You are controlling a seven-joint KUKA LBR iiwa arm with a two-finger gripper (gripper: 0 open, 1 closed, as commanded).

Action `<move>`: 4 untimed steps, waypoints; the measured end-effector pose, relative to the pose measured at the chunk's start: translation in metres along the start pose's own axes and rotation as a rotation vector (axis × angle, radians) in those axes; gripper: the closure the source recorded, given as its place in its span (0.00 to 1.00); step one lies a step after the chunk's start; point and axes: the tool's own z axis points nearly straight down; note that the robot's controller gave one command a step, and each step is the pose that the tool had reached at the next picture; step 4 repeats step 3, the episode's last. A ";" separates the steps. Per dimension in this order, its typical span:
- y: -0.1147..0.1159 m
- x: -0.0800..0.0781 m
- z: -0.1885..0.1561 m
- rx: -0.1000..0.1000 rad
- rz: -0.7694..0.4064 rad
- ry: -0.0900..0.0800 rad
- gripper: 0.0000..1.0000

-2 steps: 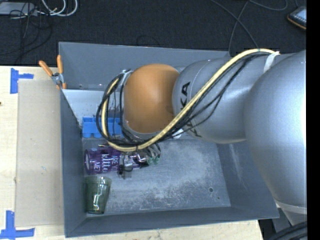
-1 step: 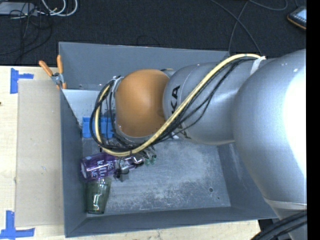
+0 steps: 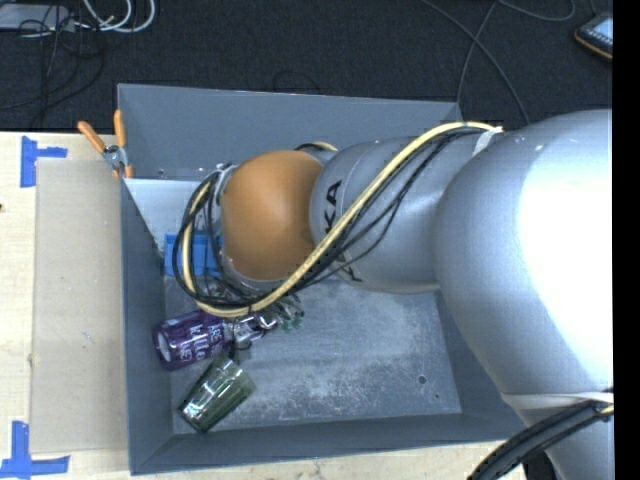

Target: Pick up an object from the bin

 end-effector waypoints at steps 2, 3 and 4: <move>-0.001 0.000 0.009 0.004 0.005 0.010 1.00; 0.002 -0.002 -0.053 0.000 0.031 0.011 1.00; 0.002 -0.002 -0.053 0.000 0.031 0.011 1.00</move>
Offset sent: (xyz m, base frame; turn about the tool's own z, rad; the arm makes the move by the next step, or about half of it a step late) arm 0.0001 0.0053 -0.0062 0.0039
